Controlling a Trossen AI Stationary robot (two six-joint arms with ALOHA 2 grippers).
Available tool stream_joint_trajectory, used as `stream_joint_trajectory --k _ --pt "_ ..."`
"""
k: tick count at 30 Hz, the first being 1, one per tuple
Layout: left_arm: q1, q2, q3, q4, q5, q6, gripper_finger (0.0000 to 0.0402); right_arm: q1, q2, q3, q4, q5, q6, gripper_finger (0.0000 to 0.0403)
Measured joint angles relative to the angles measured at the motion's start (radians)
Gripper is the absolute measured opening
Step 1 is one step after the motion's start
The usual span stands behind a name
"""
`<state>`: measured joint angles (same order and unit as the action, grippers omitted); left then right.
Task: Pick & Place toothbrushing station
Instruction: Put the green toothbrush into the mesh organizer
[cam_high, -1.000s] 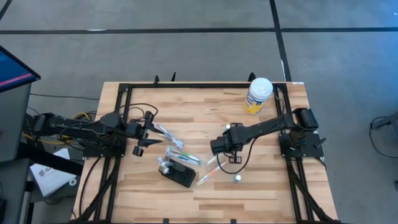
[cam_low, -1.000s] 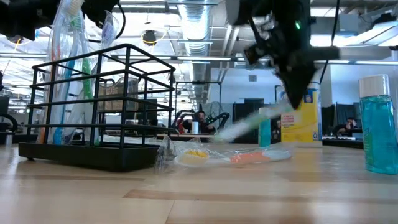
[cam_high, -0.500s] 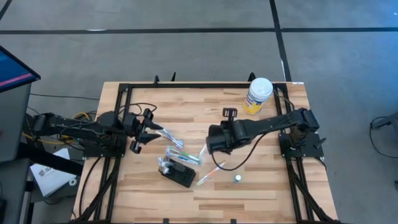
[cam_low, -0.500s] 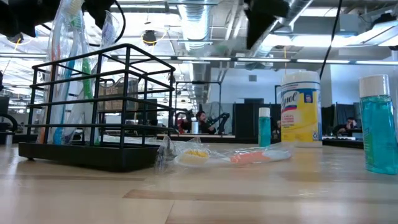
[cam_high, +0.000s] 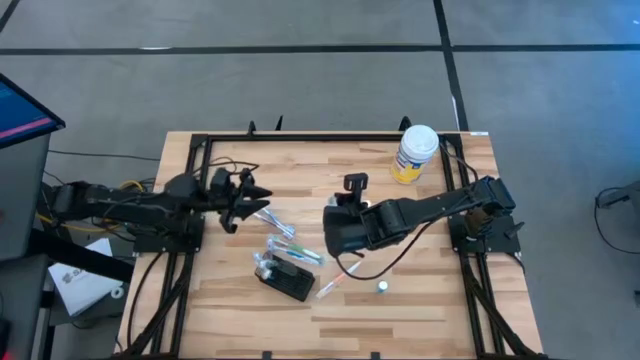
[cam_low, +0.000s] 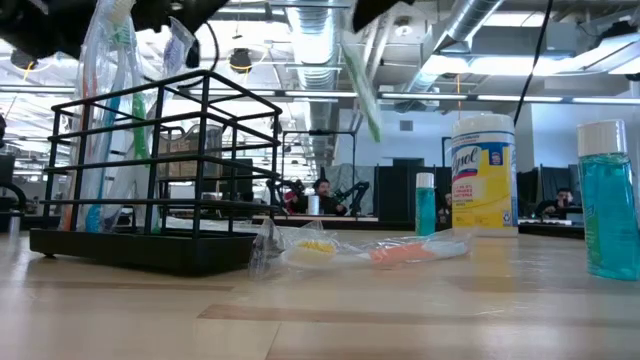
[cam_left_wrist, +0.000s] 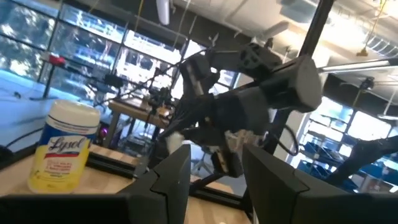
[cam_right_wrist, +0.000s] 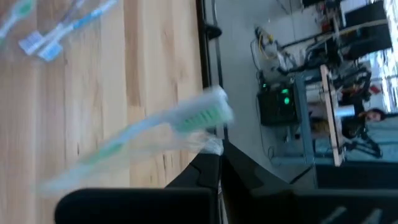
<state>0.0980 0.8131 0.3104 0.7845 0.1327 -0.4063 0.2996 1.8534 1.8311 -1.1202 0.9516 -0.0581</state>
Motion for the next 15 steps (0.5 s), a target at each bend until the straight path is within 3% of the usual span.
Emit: stream_joint_trajectory --k 15 --pt "0.061 0.312 0.177 0.031 0.136 0.007 0.0138 -0.002 0.0 0.0 0.142 0.025 -0.126 0.0"
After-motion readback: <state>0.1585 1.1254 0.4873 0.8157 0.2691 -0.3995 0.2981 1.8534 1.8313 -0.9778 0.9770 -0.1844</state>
